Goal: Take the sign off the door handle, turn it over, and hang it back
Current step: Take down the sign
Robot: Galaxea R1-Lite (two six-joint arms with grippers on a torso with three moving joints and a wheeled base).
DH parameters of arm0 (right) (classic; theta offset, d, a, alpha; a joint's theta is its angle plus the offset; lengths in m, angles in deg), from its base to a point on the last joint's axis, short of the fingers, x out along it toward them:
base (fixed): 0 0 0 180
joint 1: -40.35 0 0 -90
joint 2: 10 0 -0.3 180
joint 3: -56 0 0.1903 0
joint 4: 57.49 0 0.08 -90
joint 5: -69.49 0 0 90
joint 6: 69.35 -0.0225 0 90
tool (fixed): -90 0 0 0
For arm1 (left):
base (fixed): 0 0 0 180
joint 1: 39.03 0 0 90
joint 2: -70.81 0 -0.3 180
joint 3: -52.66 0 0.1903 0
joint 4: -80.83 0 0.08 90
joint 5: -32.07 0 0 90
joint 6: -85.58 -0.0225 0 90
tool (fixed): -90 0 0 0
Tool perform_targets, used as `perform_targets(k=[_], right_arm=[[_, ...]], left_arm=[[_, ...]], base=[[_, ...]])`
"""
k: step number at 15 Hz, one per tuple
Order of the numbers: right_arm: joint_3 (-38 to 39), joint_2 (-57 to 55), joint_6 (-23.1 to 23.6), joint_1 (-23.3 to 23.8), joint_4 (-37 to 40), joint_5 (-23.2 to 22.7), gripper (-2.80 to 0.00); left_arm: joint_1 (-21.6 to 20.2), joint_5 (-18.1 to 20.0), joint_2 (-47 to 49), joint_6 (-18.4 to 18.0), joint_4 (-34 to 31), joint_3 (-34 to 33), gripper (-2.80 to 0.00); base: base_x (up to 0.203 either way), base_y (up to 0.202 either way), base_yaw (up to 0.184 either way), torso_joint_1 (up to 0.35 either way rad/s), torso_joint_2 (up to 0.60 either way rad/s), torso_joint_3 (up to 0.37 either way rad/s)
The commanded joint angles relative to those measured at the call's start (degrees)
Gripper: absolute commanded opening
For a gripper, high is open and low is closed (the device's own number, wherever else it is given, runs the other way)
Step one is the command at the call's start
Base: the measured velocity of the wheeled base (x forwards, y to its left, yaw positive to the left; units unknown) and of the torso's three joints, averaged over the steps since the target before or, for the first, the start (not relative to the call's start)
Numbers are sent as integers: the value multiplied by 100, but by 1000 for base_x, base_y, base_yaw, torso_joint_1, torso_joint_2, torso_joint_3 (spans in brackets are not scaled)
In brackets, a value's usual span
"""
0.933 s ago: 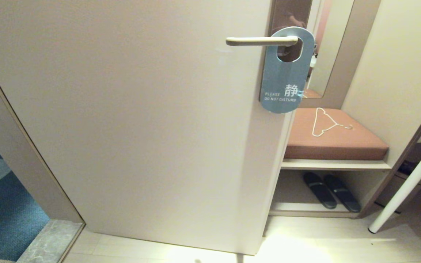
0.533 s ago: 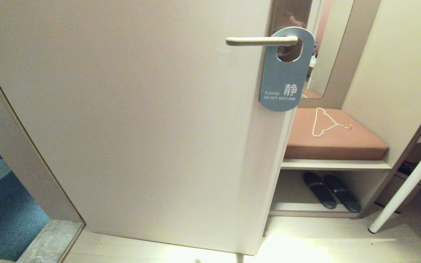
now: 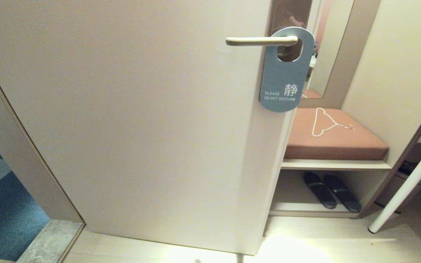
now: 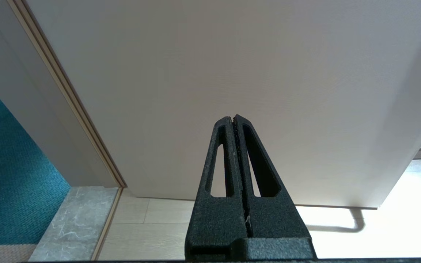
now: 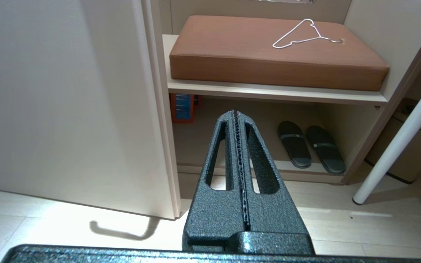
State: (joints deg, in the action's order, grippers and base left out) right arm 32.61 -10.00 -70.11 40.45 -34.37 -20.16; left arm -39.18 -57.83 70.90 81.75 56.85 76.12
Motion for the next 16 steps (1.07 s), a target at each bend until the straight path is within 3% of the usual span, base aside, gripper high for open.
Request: perform_targets(k=[1, 8, 12, 16], right_arm=[[2, 0, -4, -1, -2, 1, -280], [-305, 0, 23, -1, 121, -77, -280], [-1327, -318, 23, -1, 1093, -401, -280], [-2464, -1990, 8, -168, 1141, -459, -280]], left_arm=[[-2, -1, 8, -4, 1, -1, -280], [-2, -1, 8, -4, 1, -1, -280], [-2, -1, 8, -4, 1, -1, -280], [-2, -1, 8, -4, 1, -1, -280]], base=[[0, 0, 0, 0, 0, 0], [0, 0, 0, 0, 0, 0], [0, 0, 0, 0, 0, 0], [0, 0, 0, 0, 0, 0]])
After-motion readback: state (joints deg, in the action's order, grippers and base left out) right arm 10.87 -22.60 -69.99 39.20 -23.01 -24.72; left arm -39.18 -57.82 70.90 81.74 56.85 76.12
